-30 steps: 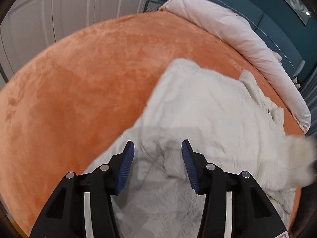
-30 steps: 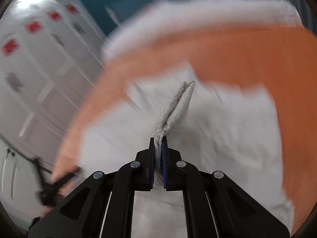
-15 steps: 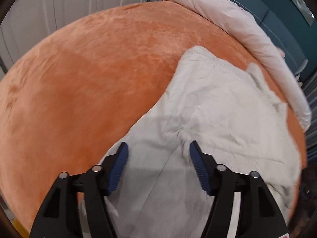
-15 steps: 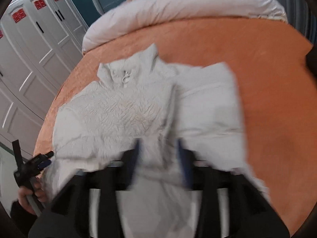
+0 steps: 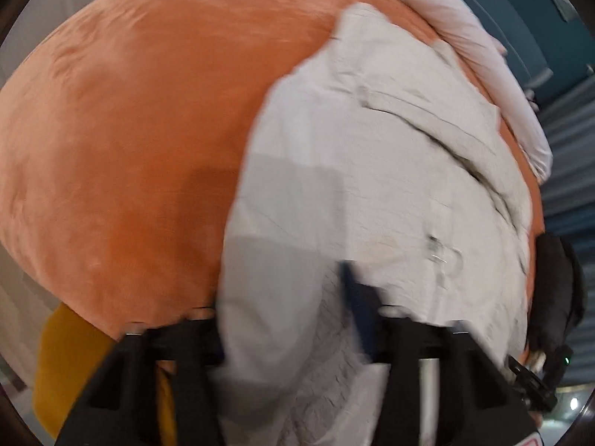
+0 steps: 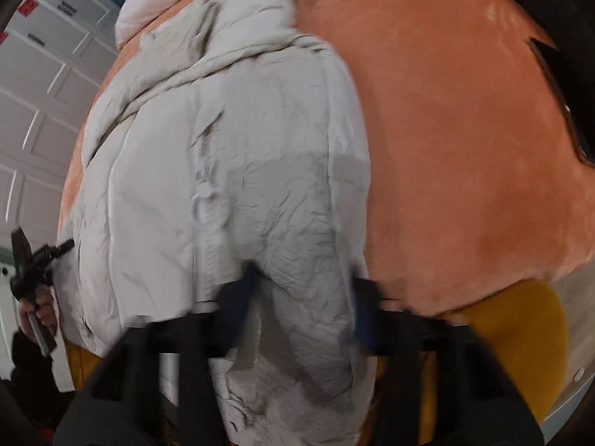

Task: Fold large clothes

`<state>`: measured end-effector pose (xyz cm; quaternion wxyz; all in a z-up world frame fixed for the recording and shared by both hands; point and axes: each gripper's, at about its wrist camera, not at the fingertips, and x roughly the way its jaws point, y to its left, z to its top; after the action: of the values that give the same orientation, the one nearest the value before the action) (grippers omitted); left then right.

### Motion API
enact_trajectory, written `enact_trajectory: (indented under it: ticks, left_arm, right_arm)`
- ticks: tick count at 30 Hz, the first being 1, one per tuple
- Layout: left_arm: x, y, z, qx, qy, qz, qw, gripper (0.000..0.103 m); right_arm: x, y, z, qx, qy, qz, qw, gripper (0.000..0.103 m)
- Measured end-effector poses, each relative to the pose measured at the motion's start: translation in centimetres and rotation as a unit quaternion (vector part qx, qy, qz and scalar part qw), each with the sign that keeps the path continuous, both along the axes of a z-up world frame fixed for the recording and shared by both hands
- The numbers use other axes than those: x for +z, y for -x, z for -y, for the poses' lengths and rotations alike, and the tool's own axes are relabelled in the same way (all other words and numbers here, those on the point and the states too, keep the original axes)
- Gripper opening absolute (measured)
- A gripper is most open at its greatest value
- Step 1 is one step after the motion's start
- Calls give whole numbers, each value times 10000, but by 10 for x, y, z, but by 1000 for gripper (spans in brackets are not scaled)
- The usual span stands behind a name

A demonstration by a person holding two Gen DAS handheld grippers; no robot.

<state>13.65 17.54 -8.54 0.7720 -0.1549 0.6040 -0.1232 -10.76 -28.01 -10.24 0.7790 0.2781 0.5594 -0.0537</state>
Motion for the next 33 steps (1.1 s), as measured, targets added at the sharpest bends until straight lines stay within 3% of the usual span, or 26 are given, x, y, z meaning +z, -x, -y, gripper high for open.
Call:
enact_trajectory:
  ticks: [1, 5, 8, 10, 13, 15, 18, 21, 23, 24, 27, 30, 33]
  left_arm:
    - [6, 1, 4, -89, -16, 49, 9999, 15]
    - [40, 29, 13, -703, -295, 386, 9963, 8]
    - [46, 67, 2, -888, -409, 184, 9950, 7]
    - [35, 90, -7, -913, -553, -59, 9943, 8]
    - [22, 101, -15, -667, -577, -244, 9958, 18]
    - [38, 94, -16, -434, -427, -96, 9981, 18]
    - [87, 76, -6, -483, -335, 465, 9972, 22]
    - [117, 50, 4, -563, -162, 697, 9958, 22]
    - [140, 36, 4, -246, -121, 1407, 9897, 21]
    - [157, 27, 6, -111, -132, 1898, 9817, 23]
    - [183, 2, 19, 24, 43, 2696, 9630, 59]
    - [171, -46, 51, -187, -248, 2926, 9557, 59]
    - [127, -106, 83, -247, -360, 2629, 9638, 59]
  right_arm:
    - [9, -2, -4, 28, -50, 86, 9999, 11]
    - [44, 5, -18, 293, 328, 232, 9988, 6]
    - [47, 37, -24, 312, 151, -65, 9994, 6]
    - [31, 60, -32, 333, 89, -436, 9985, 6]
    - [15, 67, -39, 402, 219, -626, 9970, 14]
    - [26, 59, -34, 343, 314, -624, 9970, 27]
    - [67, 47, -20, 244, 1051, -316, 9937, 43]
    - [112, 30, 5, 88, 1558, 180, 9876, 50]
    - [128, 9, 19, 106, 1635, 639, 9844, 51]
    - [133, -7, 18, 177, 1594, 806, 9838, 51]
    - [140, -82, -5, 690, 1209, 1407, 9802, 51]
    - [133, -169, -46, 1268, 1000, 1772, 9708, 50]
    - [122, -250, -88, 1644, 778, 1947, 9639, 50]
